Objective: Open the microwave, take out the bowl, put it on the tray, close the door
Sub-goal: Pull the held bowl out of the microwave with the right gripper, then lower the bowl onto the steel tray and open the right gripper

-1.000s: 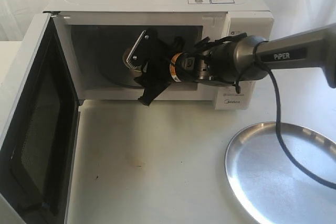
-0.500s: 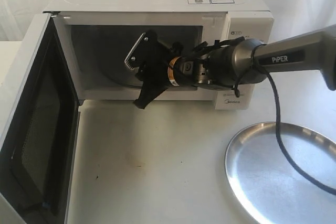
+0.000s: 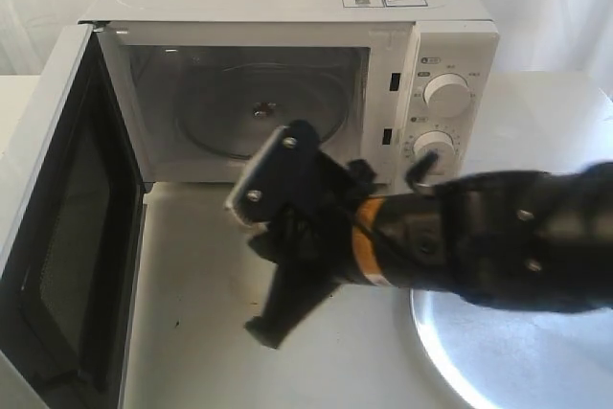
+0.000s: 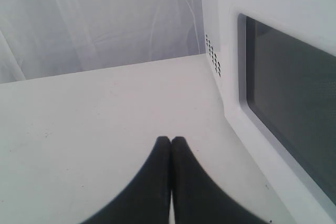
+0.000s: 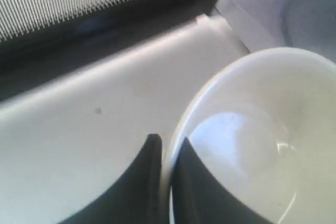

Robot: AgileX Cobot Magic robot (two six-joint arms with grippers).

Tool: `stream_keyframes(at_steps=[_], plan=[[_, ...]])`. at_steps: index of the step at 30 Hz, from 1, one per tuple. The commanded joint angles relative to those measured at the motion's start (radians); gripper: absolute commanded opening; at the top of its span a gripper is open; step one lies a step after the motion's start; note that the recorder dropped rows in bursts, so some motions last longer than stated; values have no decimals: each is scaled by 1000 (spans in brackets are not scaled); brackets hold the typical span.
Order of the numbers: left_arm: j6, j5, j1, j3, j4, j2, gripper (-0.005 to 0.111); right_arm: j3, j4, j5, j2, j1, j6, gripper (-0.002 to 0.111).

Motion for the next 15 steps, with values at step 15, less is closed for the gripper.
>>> stream_keyframes(at_steps=[15], plan=[[0, -5, -1, -3, -8, -2, 0, 431, -22, 624, -302, 2, 473, 0]])
